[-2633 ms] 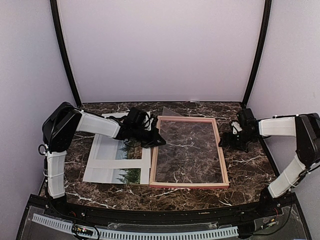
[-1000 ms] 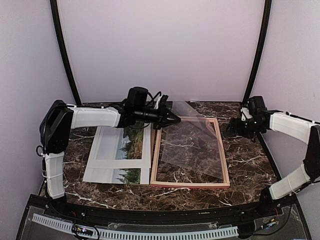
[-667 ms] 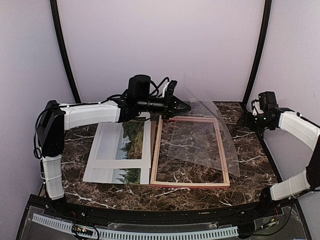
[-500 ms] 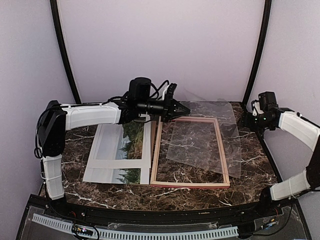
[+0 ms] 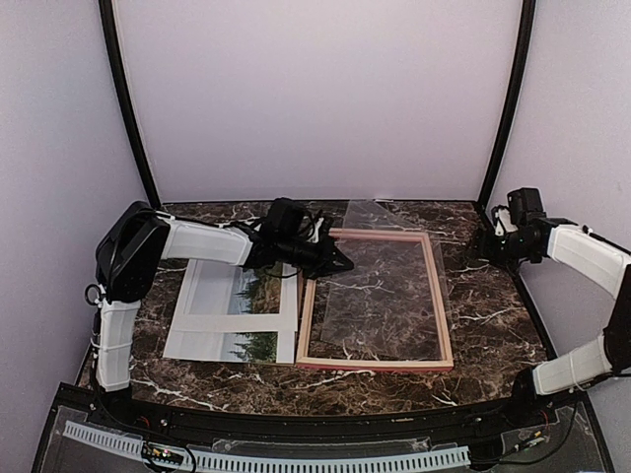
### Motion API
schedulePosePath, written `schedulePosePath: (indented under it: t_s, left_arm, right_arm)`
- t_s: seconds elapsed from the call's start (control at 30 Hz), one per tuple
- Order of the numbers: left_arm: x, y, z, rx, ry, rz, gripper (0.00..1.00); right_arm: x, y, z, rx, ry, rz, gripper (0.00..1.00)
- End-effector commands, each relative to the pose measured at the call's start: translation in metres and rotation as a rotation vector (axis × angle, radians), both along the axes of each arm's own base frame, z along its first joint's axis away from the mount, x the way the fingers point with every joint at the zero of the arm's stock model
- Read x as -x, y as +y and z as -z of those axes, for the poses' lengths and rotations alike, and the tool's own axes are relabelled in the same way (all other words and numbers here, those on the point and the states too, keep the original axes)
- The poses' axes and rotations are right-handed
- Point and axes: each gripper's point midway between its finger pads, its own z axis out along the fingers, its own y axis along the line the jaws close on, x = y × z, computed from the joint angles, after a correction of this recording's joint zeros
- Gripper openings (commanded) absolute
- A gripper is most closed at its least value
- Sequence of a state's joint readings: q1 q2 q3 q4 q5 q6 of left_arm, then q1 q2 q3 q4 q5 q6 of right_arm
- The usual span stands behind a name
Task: Put the photo into the frame
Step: Place the glass panel in the frame body.
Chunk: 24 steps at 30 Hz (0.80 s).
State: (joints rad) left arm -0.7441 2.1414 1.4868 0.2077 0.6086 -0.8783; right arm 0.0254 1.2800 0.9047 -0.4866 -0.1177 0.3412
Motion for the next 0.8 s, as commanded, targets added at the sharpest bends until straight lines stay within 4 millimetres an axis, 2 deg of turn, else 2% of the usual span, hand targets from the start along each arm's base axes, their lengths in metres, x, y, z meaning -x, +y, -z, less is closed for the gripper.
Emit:
schedulePosePath:
  t_s: [0.0, 0.2, 0.77]
  left_arm:
    - [-0.008, 0.011, 0.004, -0.047, -0.057, -0.037, 0.00]
    - [-0.008, 0.016, 0.011, -0.079, -0.060, -0.037, 0.00]
    - [0.000, 0.019, 0.019, -0.115, -0.043, 0.000, 0.00]
  right_arm:
    - [0.000, 0.010, 0.009, -0.047, -0.006, -0.041, 0.82]
    - [0.003, 0.015, 0.021, -0.042, 0.020, -0.076, 0.83]
    - [0.006, 0.017, 0.032, -0.041, 0.041, -0.086, 0.83]
